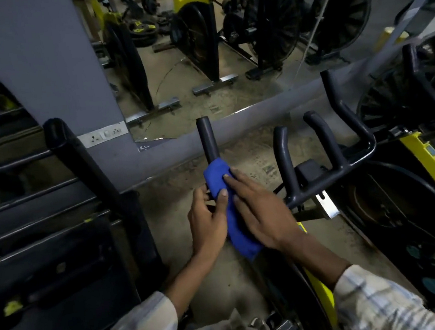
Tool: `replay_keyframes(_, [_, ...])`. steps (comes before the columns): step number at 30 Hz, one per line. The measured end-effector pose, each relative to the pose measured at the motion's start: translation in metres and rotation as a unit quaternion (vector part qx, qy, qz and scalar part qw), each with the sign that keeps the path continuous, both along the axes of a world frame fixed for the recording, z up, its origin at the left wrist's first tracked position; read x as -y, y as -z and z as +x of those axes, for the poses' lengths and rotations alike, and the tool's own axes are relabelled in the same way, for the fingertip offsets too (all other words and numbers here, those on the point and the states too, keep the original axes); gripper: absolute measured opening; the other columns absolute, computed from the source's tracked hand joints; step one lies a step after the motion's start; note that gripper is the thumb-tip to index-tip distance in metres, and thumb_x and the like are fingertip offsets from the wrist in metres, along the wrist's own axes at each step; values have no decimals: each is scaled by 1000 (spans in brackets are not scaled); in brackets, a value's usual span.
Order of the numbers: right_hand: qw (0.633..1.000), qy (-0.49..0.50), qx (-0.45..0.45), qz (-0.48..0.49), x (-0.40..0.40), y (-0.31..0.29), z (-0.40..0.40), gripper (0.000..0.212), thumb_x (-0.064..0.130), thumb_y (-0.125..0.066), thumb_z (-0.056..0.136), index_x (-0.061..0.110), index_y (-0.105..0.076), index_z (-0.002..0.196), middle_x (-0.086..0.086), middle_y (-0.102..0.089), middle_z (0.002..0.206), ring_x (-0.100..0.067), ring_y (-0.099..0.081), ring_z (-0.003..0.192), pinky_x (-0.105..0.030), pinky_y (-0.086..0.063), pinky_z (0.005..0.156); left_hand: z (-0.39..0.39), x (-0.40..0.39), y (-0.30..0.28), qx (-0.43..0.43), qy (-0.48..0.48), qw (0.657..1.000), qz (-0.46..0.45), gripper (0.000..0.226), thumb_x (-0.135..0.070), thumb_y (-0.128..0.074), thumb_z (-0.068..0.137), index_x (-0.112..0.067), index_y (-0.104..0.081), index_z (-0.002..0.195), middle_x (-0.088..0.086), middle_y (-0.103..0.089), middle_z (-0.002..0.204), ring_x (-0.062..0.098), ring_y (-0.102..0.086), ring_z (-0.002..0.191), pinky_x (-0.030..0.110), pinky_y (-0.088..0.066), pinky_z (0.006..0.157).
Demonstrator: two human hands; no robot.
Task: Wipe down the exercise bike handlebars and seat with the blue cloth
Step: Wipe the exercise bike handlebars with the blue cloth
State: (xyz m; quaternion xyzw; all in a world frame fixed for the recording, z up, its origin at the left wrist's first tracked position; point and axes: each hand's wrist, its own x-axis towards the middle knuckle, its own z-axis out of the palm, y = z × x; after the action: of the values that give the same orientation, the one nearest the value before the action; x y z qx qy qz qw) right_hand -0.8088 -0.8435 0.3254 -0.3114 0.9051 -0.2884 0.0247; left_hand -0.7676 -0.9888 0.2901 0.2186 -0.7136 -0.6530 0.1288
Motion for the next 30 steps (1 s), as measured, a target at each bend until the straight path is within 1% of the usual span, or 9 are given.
replay_keyframes(3, [992,34,-118,7,-22,-15,-23,56,22,-43,94,9,-57,148,-15,-50,159,-30,-42,152,-51,-32,125,-9,-4,-7,10,-62,997,-43,21,-36,-71,97,-24,-61,112,-8,-72,99,17,-71,90,52,-60,86])
replay_keyframes(7, [954,102,-236,153,-41,-7,-61,64,20,-52,90,5,-48,152,-21,-23,172,-36,-12,163,-59,-15,130,-16,-24,-24,-16,-164,967,-193,22,-15,-65,99,-23,-53,117,-5,-63,109,21,-64,100,45,-54,93])
replay_keyframes(9, [955,90,-234,159,-51,9,-69,65,15,-57,90,2,-46,152,-22,-5,175,-37,1,164,-59,-16,129,-17,-38,-20,-14,-195,930,-311,24,-13,-63,96,-15,-61,120,9,-60,125,30,-58,115,33,-44,97])
replay_keyframes(11, [960,79,-229,139,-55,17,-71,66,10,-58,88,-1,-45,152,-22,1,175,-38,7,164,-59,-18,129,-10,-62,-8,1,-156,921,-357,40,-25,-56,102,-12,-60,140,17,-50,149,32,-49,134,34,-42,108])
replay_keyframes(14, [966,73,-221,114,-56,17,-70,70,7,-57,86,-3,-42,153,-23,1,175,-38,7,164,-58,-23,128,3,-94,15,40,-51,918,-391,73,-42,-35,107,-13,-10,170,15,0,178,32,-4,165,46,-20,133])
replay_keyframes(17, [970,66,-206,110,-57,17,-71,70,8,-56,86,-2,-42,154,-22,2,176,-37,9,164,-57,-27,127,-20,-85,19,56,-55,912,-402,78,-32,-39,107,-18,6,170,12,13,177,33,7,165,53,-25,131])
replay_keyframes(21, [972,62,-194,114,-58,17,-72,67,9,-56,88,-2,-43,153,-21,3,176,-36,11,163,-56,-27,128,-59,-64,7,96,-67,893,-435,86,-19,-50,103,-16,5,170,15,13,177,38,5,165,53,-16,133])
replay_keyframes(26, [976,68,-178,102,-56,16,-72,61,13,-54,92,1,-46,152,-17,4,177,-33,13,164,-54,-33,126,-37,-83,12,92,-40,878,-467,96,-14,-55,98,-14,10,168,14,24,175,40,16,163,49,-8,132])
replay_keyframes(30, [979,64,-171,90,-56,15,-71,61,13,-56,92,3,-47,151,-14,7,177,-31,13,164,-53,-43,120,-72,-59,1,106,-58,885,-449,100,-12,-58,97,-17,12,168,17,19,175,45,6,163,52,-15,132])
